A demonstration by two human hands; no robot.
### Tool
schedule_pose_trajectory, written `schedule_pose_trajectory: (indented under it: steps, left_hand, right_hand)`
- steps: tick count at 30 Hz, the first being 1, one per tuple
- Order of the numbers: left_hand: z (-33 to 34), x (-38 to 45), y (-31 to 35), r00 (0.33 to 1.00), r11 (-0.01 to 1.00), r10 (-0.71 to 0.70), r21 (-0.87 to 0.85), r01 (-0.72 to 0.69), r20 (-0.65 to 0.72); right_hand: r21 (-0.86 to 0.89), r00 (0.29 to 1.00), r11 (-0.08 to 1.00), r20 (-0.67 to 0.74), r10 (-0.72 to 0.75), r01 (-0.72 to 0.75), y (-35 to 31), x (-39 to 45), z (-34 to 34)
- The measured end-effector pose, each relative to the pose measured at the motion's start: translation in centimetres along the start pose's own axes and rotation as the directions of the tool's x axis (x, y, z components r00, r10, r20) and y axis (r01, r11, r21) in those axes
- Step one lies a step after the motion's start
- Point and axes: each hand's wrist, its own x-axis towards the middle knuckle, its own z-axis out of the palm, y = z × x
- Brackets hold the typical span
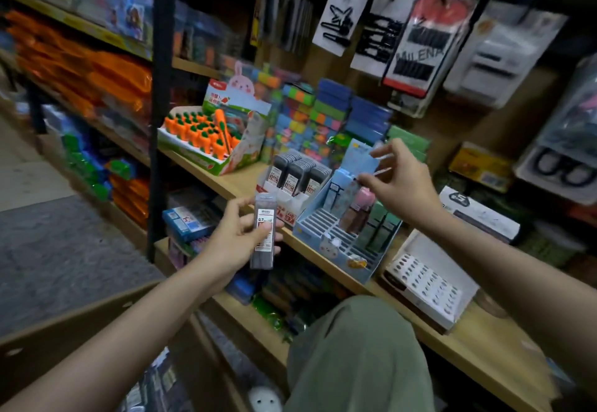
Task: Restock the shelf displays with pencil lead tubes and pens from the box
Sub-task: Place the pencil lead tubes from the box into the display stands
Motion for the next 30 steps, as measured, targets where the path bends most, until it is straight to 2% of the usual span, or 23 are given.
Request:
schedule_pose_trajectory:
  steps: [5, 12, 20, 26, 30]
  left_hand:
    - [-0.8, 0.7, -1.2, 1.0, 1.0, -0.017, 0.016, 0.017, -0.019]
    - [-1.4, 1.3, -1.3, 0.999, 1.0, -0.02, 0.011, 0.02, -0.044]
    - [-1.6, 1.7, -1.9, 0.997, 0.999, -0.035, 0.011, 0.036, -0.069]
    - [-1.5, 1.4, -1.7, 0.998, 0.999, -0.044, 0.0, 0.044, -0.05]
    - [-1.6, 1.4, -1.7, 0.998, 0.999, -0.051, 0.003, 0.051, -0.045]
  right_hand:
    - [-0.193, 0.994, 0.976, 0.064, -0.091, 0.102, 0.6, 3.3, 1.3]
    - [-0.284, 0.988, 0.951, 0.131, -0.083, 0.117, 2.3, 5.2, 4.8]
    - [-0.358, 0.995, 0.933, 0.1, -0.009, 0.044, 3.1, 5.4, 6.4]
    - [-0.572, 0.993, 0.812, 0.068, -0.097, 0.118, 3.1, 5.3, 7.4]
    - [-0.619, 0.987, 0.771, 0.046, -0.157, 0.151, 3.0, 5.1, 7.7]
